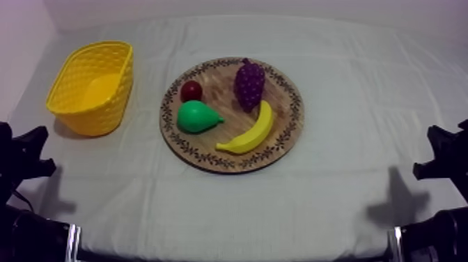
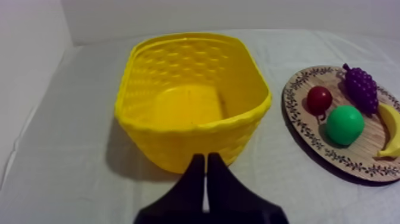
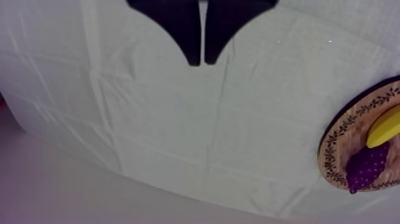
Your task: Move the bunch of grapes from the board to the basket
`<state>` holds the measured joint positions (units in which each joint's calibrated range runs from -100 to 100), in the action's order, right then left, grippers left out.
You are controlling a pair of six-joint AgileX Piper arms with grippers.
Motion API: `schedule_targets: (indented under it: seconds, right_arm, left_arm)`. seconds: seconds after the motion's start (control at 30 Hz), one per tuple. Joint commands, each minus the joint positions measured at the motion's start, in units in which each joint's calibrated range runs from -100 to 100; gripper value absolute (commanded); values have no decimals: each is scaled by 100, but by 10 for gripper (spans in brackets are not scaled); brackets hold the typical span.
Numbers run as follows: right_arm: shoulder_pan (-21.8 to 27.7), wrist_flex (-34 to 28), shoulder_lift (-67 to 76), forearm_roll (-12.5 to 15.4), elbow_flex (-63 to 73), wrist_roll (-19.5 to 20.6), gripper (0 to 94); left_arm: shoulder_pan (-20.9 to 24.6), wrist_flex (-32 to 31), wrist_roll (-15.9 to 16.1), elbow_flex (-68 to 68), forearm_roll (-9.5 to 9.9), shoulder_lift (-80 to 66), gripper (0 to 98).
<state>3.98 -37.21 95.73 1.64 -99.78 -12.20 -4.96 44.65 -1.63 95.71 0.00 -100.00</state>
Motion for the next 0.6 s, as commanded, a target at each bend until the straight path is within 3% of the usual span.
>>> schedule_targets:
  seconds: [0.0, 0.57]
  right_arm:
    - [0, 3, 2, 0, 1, -8, 5]
    - [0, 3, 2, 0, 1, -8, 5]
  left_arm:
    - [0, -57, -152, 16, -32, 0, 0]
    - [0, -60, 5, 19, -44, 3, 0]
